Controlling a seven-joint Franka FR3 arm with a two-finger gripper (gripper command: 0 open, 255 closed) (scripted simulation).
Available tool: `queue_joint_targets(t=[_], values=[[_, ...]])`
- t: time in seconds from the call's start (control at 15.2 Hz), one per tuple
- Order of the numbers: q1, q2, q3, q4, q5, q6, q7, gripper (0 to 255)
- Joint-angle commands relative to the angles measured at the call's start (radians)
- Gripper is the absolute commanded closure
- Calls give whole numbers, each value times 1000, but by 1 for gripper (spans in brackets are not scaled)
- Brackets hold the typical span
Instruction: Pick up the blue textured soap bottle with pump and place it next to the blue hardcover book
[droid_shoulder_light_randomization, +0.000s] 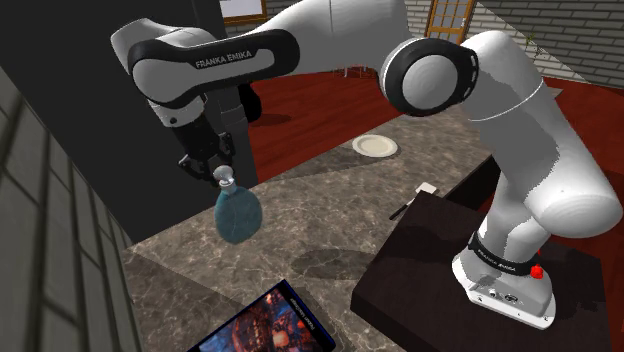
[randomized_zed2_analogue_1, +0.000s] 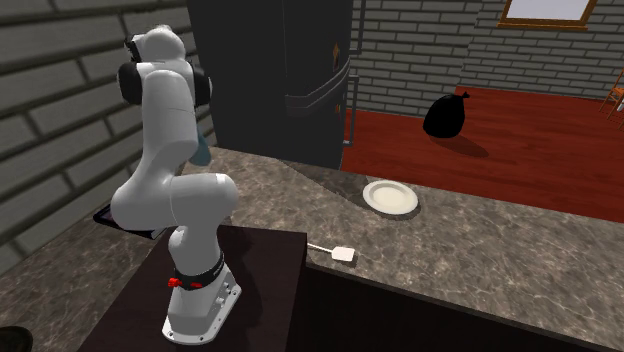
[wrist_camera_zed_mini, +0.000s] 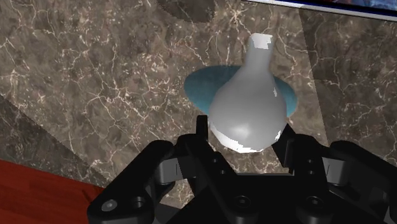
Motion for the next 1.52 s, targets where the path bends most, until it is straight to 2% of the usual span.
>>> queue_joint_targets(t=[0.0, 0.2, 0.59, 1.19, 1.45], values=[[72, 207, -14, 345, -18, -134, 2, 255], [58, 170, -12, 238, -14, -65, 11, 255], [42, 150, -9, 118, -14, 32, 22, 255], [31, 162, -10, 14, -18, 147, 33, 255], [31, 162, -10, 14, -18, 147, 33, 255]])
